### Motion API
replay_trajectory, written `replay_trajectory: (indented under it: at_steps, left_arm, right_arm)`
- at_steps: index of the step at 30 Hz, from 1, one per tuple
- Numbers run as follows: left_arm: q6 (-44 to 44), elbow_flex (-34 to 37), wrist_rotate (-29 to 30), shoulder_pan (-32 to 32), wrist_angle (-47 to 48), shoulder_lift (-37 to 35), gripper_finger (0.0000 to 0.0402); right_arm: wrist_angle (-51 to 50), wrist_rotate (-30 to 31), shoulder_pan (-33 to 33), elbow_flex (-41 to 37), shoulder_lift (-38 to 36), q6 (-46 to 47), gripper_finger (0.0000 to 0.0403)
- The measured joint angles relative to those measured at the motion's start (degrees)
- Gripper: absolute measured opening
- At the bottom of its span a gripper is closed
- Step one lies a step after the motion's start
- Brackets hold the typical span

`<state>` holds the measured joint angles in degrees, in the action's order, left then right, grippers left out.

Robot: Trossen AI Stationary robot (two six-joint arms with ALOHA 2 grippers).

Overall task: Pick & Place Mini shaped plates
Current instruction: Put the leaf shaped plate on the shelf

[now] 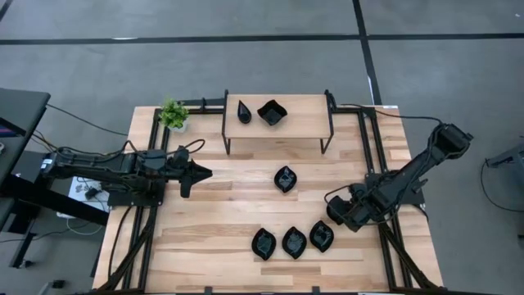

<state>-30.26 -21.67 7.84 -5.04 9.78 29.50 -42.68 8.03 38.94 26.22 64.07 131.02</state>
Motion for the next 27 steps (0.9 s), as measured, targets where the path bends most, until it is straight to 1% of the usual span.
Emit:
replay_trajectory:
  at_steps: [16, 21, 23, 27]
  left_arm:
    - [0.0, 0.0, 0.0, 0.0, 0.0, 0.0, 0.0066]
    - [0.0, 0.0, 0.0, 0.0, -0.1, 0.0, 0.0066]
    - [0.0, 0.0, 0.0, 0.0, -0.3, 0.0, 0.0066]
    - [0.0, 0.0, 0.0, 0.0, -0.4, 0.0, 0.0066]
  right_arm:
    - [0.1, 0.2, 0.0, 0.0, -1.0, -0.4, 0.0035]
    - [-0.1, 2.8, 0.0, 0.0, -3.5, -1.1, 0.0006]
    - [-0.2, 3.9, 0.0, 0.0, -4.2, -2.0, 0.0003]
    - [-0.4, 4.2, 0.0, 0.0, -5.4, -2.4, 0.0006]
